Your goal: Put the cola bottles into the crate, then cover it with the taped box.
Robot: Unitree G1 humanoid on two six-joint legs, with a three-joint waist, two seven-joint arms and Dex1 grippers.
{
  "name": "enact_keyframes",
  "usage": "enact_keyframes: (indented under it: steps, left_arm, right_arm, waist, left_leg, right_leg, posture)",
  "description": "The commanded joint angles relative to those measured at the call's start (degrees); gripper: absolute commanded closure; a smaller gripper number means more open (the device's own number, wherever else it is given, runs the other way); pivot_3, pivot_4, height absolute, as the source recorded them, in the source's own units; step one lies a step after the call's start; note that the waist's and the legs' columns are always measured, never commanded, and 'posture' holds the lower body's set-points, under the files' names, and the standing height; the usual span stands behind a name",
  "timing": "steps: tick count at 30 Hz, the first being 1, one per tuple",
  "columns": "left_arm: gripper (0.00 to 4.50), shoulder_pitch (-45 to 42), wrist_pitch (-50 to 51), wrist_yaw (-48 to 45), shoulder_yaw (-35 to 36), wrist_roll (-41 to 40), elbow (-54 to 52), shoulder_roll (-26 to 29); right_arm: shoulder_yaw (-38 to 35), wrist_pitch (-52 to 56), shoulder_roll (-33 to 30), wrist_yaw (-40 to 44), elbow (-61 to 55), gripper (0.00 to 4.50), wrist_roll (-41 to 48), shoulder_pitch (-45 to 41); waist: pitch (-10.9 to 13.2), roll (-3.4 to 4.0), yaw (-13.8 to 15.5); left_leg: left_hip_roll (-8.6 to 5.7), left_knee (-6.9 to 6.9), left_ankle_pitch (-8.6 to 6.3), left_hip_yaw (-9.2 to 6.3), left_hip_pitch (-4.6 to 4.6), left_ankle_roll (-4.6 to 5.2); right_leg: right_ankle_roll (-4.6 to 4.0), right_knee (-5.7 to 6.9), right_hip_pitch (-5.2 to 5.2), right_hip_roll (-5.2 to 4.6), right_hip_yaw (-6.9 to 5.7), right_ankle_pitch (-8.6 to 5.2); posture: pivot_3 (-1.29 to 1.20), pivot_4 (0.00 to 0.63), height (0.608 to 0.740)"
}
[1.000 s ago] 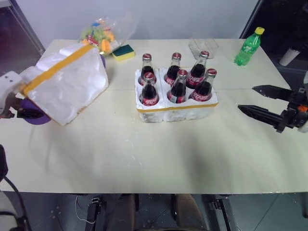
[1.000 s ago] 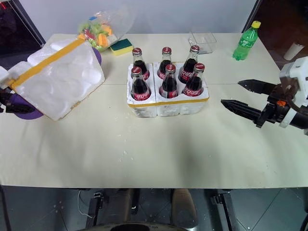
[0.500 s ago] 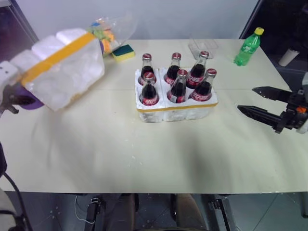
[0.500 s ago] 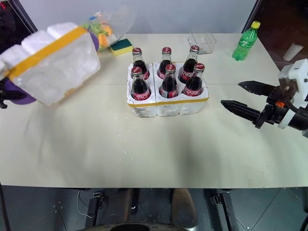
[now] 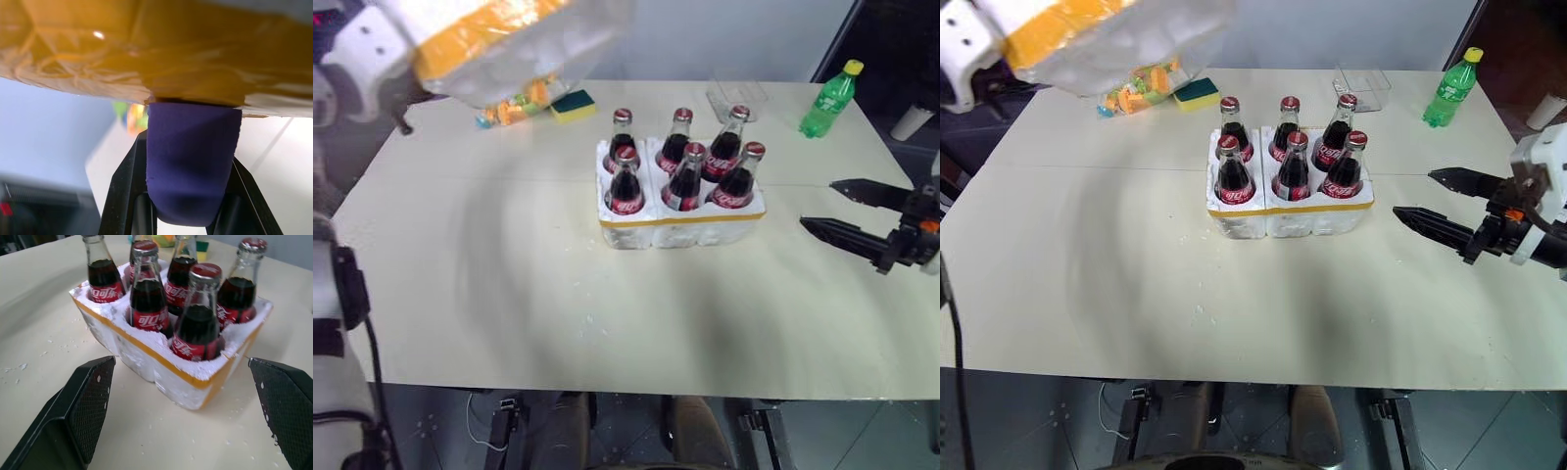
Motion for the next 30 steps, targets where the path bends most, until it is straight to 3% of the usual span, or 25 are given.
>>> enact_keyframes:
  steps: [1,6,10,17,22,30]
  left_arm:
    - [3.65,-1.6,-3.5,4.4,-1.2,1.3,-6.2,-3.1]
    - [3.65,0.0,-8.5,7.7,-5.2,5.3,-15.5,-6.8]
    - [3.65,3.5,-11.1,12.3,-10.2,15.0,-27.5,-5.9]
    - [3.65,9.8,-2.9,11.9,-11.1,23.1,-45.3,-5.3]
    - [3.65,10.9,0.6,13.0,-12.2,28.1,-49.0,-6.3]
    - [3.65,14.4,5.5,11.0,-13.3,29.3,-56.0,-9.8]
  right_arm:
    - [-4.7,0.9,-0.6,-0.8,-2.5,0.00,1.4,0.8]
    - [-7.6,2.3,0.3,-1.9,-5.0,0.00,2.5,3.6]
    - [-9.4,3.0,1.2,-3.2,-6.4,0.00,3.5,5.5]
    - [-9.8,2.7,2.6,-5.0,-7.3,0.00,4.5,6.6]
    - [-8.8,2.3,3.0,-6.4,-6.9,0.00,5.7,5.5]
    - [-6.5,1.2,3.2,-7.3,-5.9,0.00,5.5,4.2]
  waist:
    - [0.0,0.00,0.1]
    - [0.0,0.00,-0.3]
    - [0.0,0.01,-0.3]
    - [0.0,0.00,-0.1]
    - [0.0,-0.01,0.0]
    - [0.0,-0.02,0.0]
  left_leg:
    - [0.00,0.00,0.00,0.00,0.01,0.00]
    - [-0.01,0.00,0.00,0.00,0.01,0.00]
    - [0.00,-0.03,0.00,0.00,0.04,0.00]
    - [-0.02,0.07,0.00,0.00,0.04,0.00]
    - [-0.02,0.15,0.00,-0.03,0.08,0.00]
    - [-0.03,0.24,0.00,-0.06,0.06,0.01]
  right_leg:
    - [0.00,0.00,0.00,0.00,0.00,0.00]
    - [0.01,0.01,0.00,0.00,0.01,0.00]
    - [0.00,0.02,0.01,0.00,0.02,0.00]
    - [0.02,0.02,0.08,0.00,0.03,0.01]
    - [0.02,0.05,0.16,0.00,0.02,0.01]
    - [0.02,0.06,0.20,0.01,0.02,0.01]
  posture:
    - [0.00,0.150,0.739]
    - [0.00,0.150,0.739]
    - [0.00,0.150,0.739]
    - [0.00,0.150,0.739]
    - [0.00,0.150,0.739]
    - [0.00,0.150,0.739]
